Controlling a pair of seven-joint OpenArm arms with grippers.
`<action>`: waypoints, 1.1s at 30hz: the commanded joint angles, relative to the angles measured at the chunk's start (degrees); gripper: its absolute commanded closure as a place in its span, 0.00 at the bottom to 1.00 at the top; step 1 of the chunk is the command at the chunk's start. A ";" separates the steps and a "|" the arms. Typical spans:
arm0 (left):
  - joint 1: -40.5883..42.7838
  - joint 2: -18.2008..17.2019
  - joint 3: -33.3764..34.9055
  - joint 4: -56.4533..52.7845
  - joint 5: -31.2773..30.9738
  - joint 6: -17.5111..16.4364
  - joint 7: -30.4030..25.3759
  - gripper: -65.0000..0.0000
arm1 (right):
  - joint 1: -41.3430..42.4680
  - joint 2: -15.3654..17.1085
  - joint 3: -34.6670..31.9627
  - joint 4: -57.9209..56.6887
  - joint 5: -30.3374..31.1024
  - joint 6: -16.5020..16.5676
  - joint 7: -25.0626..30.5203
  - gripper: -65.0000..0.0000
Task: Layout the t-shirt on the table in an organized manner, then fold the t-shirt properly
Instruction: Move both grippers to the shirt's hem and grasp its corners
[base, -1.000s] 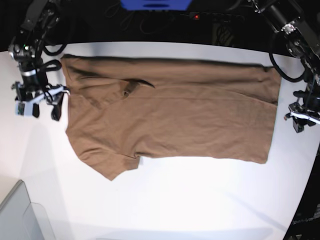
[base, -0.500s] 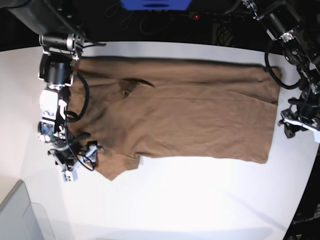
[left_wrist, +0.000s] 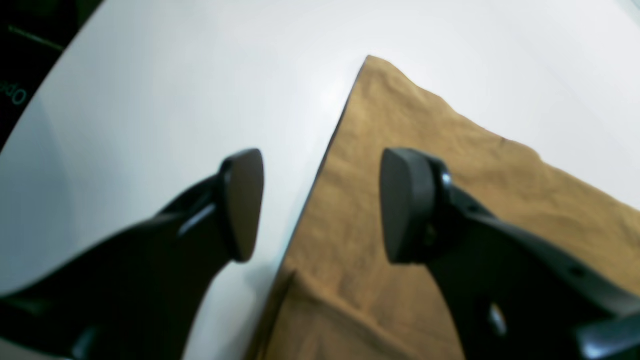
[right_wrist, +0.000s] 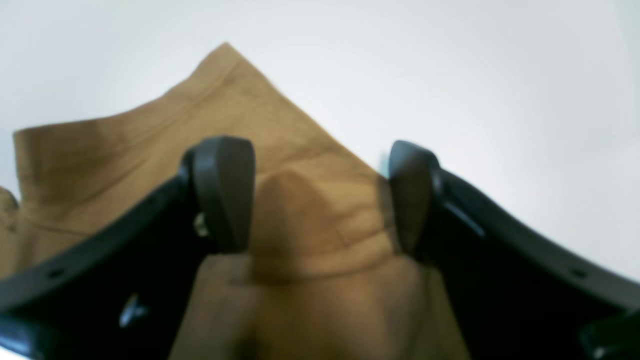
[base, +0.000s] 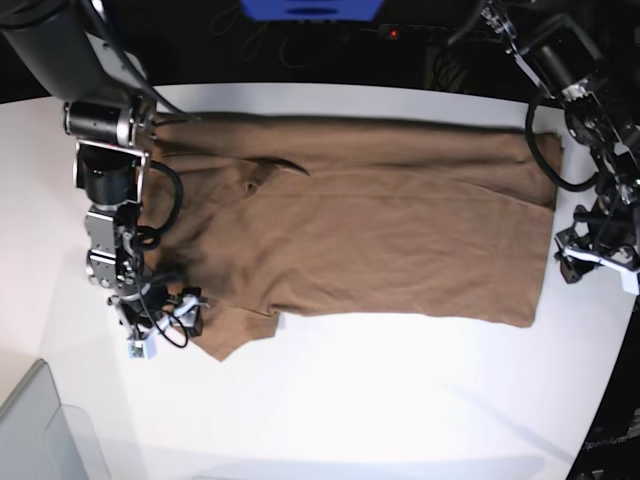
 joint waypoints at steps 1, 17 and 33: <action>-1.74 -0.97 -0.07 0.10 -0.55 0.00 -1.20 0.45 | 0.76 0.41 -1.59 0.06 0.08 0.10 -0.32 0.35; -15.19 -2.64 14.17 -23.64 12.02 0.53 -16.06 0.45 | -1.79 1.21 -8.79 -0.29 0.08 0.10 -0.23 0.89; -24.60 -6.86 17.16 -47.37 12.02 0.62 -30.12 0.45 | -2.23 1.21 -8.71 -0.47 0.08 0.10 -0.23 1.00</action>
